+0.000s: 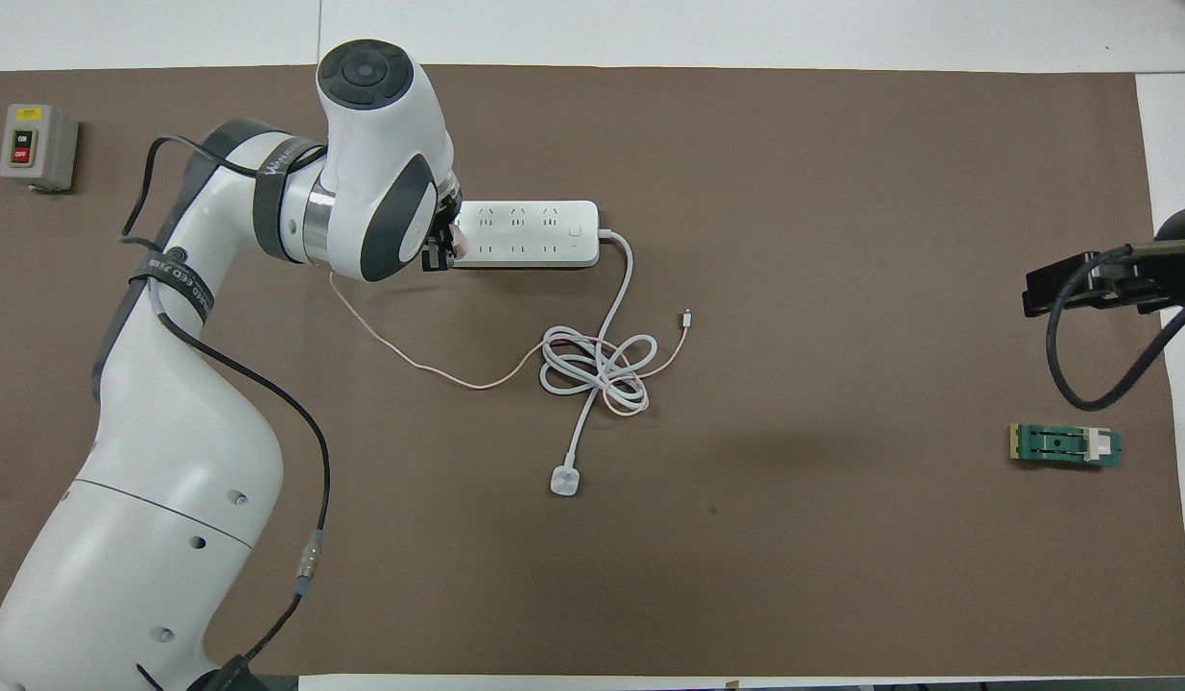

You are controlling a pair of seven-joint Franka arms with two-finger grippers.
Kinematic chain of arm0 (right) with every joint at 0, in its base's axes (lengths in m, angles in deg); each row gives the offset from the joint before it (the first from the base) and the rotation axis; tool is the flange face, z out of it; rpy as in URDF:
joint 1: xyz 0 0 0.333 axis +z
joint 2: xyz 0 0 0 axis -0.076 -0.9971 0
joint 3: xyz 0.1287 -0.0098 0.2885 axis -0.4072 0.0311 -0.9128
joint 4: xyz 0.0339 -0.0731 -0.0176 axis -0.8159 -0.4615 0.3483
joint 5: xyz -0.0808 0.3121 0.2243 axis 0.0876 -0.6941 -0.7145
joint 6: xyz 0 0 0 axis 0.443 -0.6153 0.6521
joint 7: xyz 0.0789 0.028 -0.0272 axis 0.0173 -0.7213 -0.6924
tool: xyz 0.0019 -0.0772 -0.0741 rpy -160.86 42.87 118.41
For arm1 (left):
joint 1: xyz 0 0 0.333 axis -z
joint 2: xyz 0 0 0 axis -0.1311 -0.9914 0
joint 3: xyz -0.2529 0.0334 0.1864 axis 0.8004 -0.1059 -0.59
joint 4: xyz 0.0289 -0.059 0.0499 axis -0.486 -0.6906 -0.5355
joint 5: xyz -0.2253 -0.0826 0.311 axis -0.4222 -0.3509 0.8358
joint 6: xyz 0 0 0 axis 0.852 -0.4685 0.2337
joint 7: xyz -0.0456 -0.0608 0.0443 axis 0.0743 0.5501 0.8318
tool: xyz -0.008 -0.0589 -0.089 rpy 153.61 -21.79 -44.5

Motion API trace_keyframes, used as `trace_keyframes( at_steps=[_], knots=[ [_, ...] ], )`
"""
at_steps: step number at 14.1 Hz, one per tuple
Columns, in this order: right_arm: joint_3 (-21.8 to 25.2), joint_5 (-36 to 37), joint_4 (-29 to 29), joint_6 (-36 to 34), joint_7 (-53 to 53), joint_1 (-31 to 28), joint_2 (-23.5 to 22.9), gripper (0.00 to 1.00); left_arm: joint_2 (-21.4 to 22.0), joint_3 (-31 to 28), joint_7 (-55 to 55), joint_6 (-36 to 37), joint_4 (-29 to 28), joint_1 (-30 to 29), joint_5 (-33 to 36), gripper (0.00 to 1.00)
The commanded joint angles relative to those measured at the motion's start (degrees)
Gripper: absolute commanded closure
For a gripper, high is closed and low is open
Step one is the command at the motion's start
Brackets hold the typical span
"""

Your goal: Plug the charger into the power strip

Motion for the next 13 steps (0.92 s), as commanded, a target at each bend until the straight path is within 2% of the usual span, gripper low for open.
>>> trace_keyframes(
  at_steps=[1, 9, 13],
  knots=[
    [-0.3, 0.3, -1.4, -0.1, -1.6, -0.3, 1.3, 0.0, -3.3, -0.3, 0.4, -3.0, -0.5, 1.0, -0.2, 1.0],
    [-0.3, 0.3, -1.3, -0.1, -1.6, -0.4, 1.3, 0.0, -3.0, -0.3, 0.3, -3.1, -1.5, 1.6, -0.1, 1.0],
    [-0.3, 0.3, -1.3, -0.1, -1.6, -0.4, 1.3, 0.0, -2.5, -0.3, 0.4, -4.3, -3.8, 2.7, -0.3, 1.0]
  ],
)
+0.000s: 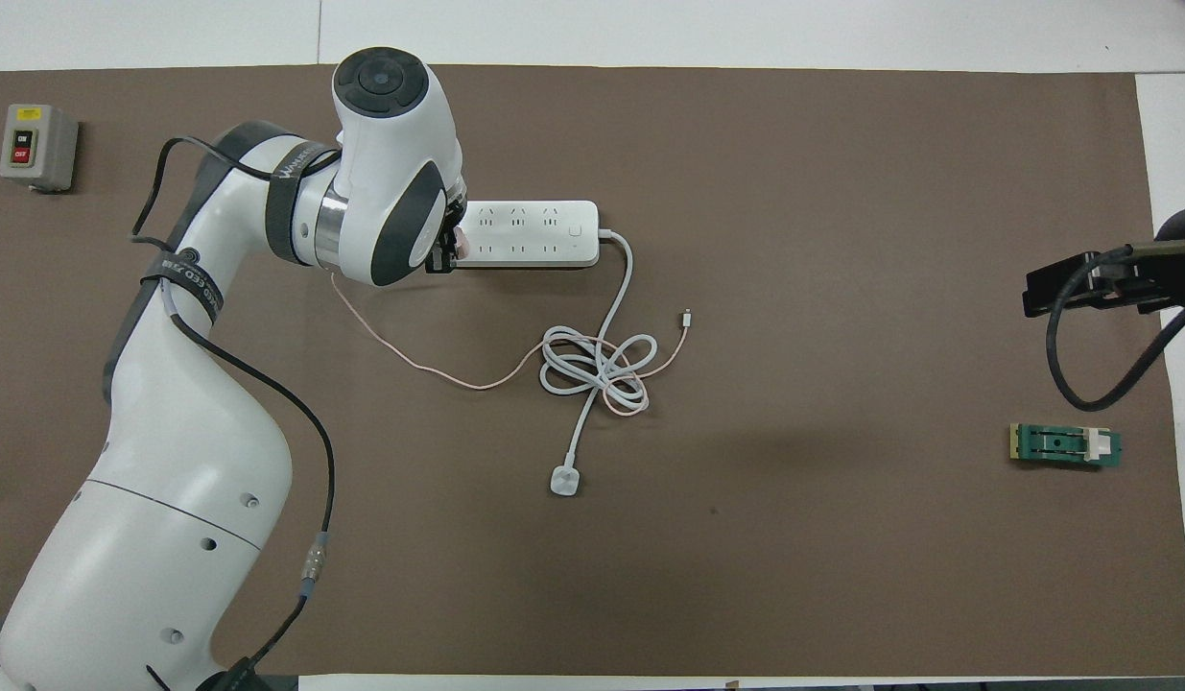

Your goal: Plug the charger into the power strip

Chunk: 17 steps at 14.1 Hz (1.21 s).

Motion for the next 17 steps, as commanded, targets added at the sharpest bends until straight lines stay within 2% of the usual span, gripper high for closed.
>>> trace_keyframes(
  at_steps=[1, 6, 7, 8, 10, 13, 17],
  knots=[
    [-0.3, 0.3, -1.3, -0.1, -1.6, -0.4, 1.3, 0.0, -2.3, 0.0, 0.7, -4.1, -3.9, 2.0, -1.4, 1.0],
    [-0.3, 0.3, -1.3, -0.1, -1.6, -0.3, 1.3, 0.0, -1.1, 0.1, 0.7, -3.9, -4.2, 1.7, -1.7, 1.0],
    [-0.2, 0.3, -1.3, -0.1, -1.6, -0.3, 1.3, 0.0, -0.6, 0.1, 0.6, -3.5, -4.1, 1.4, -1.7, 0.83],
    [-0.3, 0.3, -1.3, -0.1, -1.6, -0.3, 1.3, 0.0, 0.0, 0.1, -0.2, -3.0, -4.2, 1.3, -1.7, 0.42],
    [-0.3, 0.3, -1.3, -0.1, -1.6, -0.3, 1.3, 0.0, 2.1, 0.3, -2.3, -0.4, -4.1, 0.2, -2.5, 0.21],
    [-0.3, 0.3, -1.3, -0.1, -1.7, -0.3, 1.3, 0.0, 5.5, 0.0, -5.7, 3.7, -3.5, -1.1, -4.7, 0.0],
    [-0.2, 0.3, -1.3, -0.2, -1.7, -0.3, 1.3, 0.0, 10.7, -0.1, -9.3, 8.6, -3.4, -2.8, -4.7, 0.0]
  ],
)
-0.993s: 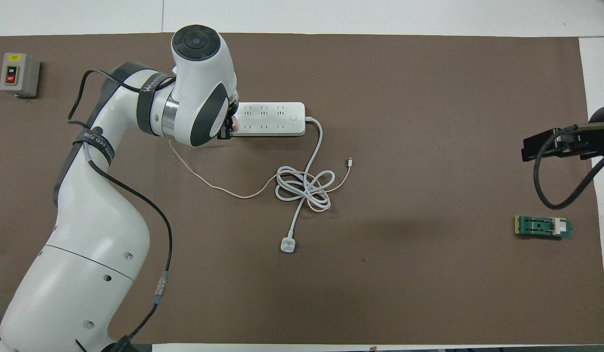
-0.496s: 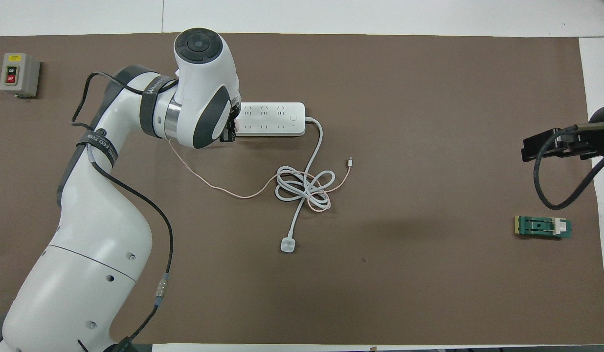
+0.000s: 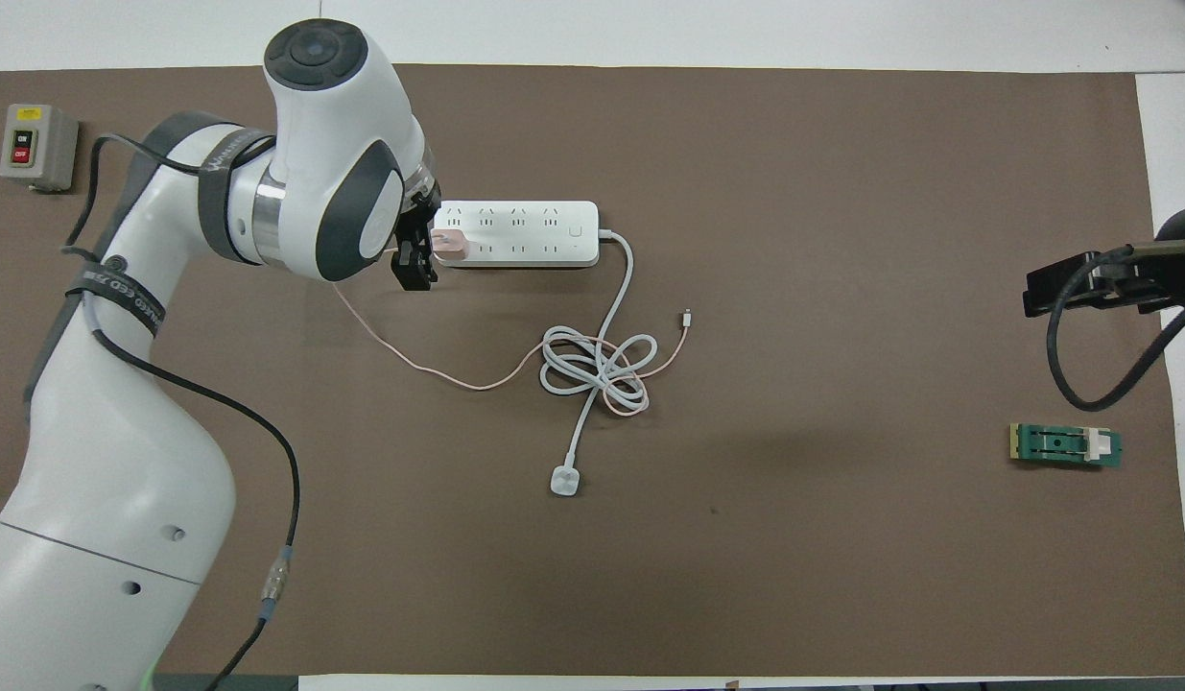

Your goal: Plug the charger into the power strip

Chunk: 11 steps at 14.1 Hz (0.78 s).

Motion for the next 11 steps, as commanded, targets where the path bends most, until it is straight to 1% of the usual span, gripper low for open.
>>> trace_keyframes(
  at_steps=[1, 4, 6, 8, 11],
  knots=[
    [-0.3, 0.3, -1.3, -0.2, -1.7, -0.3, 1.2, 0.0, 4.9, -0.1, -5.9, 4.0, -1.6, -1.3, -0.7, 0.0],
    [-0.2, 0.3, -1.3, -0.2, -1.7, -0.4, 1.3, 0.0, 8.1, -0.2, -16.8, 7.7, -0.5, -4.7, -0.1, 0.0],
    [-0.2, 0.3, -1.4, -0.2, -1.7, -0.3, 1.3, 0.0, 11.0, -0.1, -28.1, 10.5, -0.6, -8.6, -0.2, 0.0],
    [-0.2, 0.3, -1.4, -0.2, -1.7, -0.3, 1.3, 0.0, 12.7, -0.1, -41.8, 14.9, -0.6, -13.1, -0.2, 0.0],
    [-0.2, 0.3, -1.4, -0.2, -1.7, -0.3, 1.3, 0.0, 14.8, -0.1, -59.8, 15.5, -0.6, -20.1, 0.0, 0.0]
  ],
)
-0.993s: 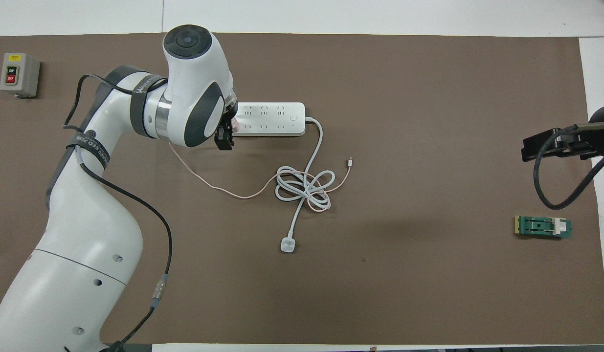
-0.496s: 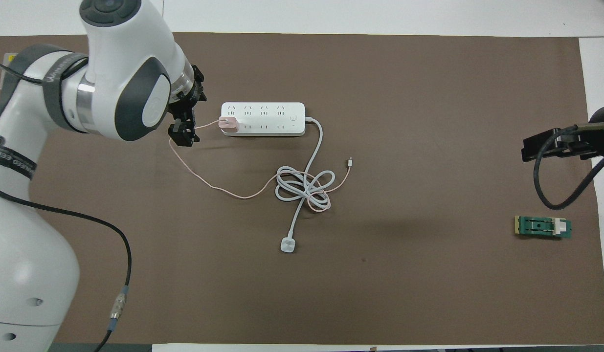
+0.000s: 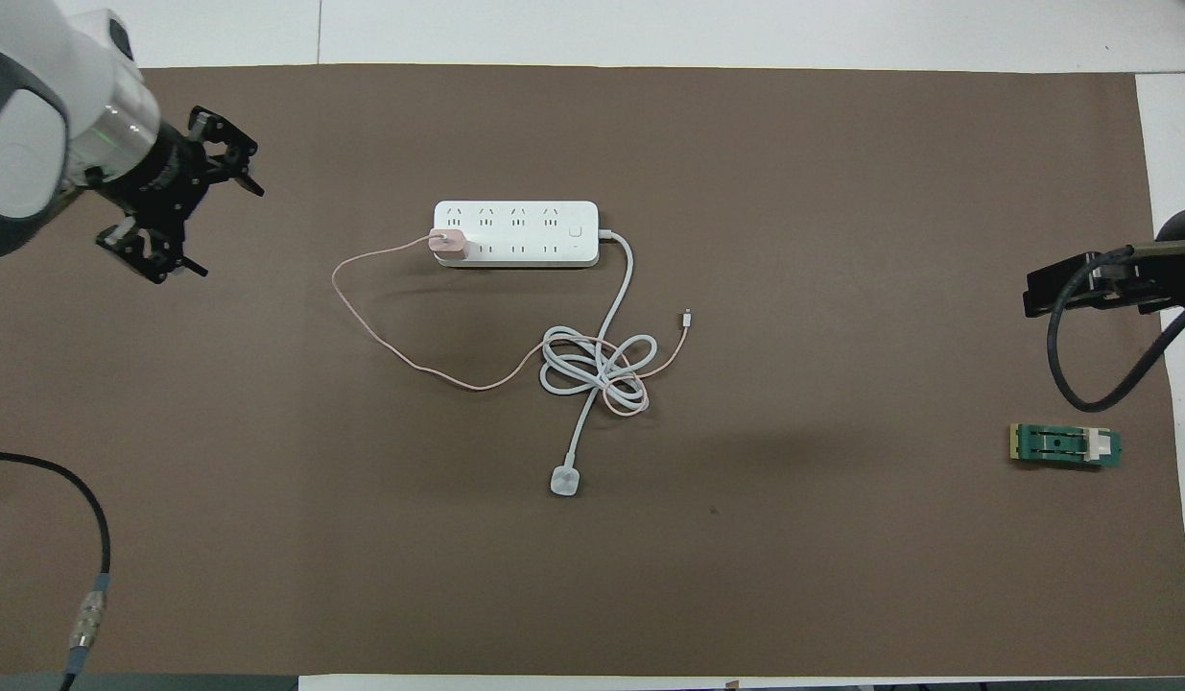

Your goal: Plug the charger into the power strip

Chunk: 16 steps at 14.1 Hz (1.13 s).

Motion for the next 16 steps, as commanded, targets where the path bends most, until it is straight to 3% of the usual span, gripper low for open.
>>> trace_keyframes(
  at_steps=[1, 5, 6, 8, 11, 16],
  knots=[
    [-0.3, 0.3, -1.3, -0.2, -1.7, -0.3, 1.3, 0.0, 2.5, 0.5, -15.6, 1.1, -0.9, -5.5, -0.1, 0.0],
    [-0.3, 0.3, -1.3, -0.2, -1.7, -0.3, 1.3, 0.0, 5.5, 0.5, -35.9, 1.1, -2.6, -10.9, 1.0, 0.02],
    [-0.3, 0.3, -1.3, -0.2, -1.7, -0.3, 1.3, 0.0, 7.8, 0.5, -40.0, 0.8, -5.4, -11.1, 1.9, 0.05],
    [-0.3, 0.3, -1.3, -0.2, -1.7, -0.3, 1.3, 0.0, 17.3, 0.5, -47.2, -1.9, -17.7, -11.9, 3.4, 0.07],
    [-0.2, 0.3, -1.3, -0.2, -1.7, -0.3, 1.3, 0.0, 26.8, 0.5, -51.7, -7.5, -31.5, -14.3, 3.8, 0.09],
    [-0.3, 0.3, -1.3, -0.2, -1.7, -0.3, 1.3, 0.0, 25.9, 0.5, -55.3, -8.3, -33.1, -16.5, 3.9, 0.07]
  ],
)
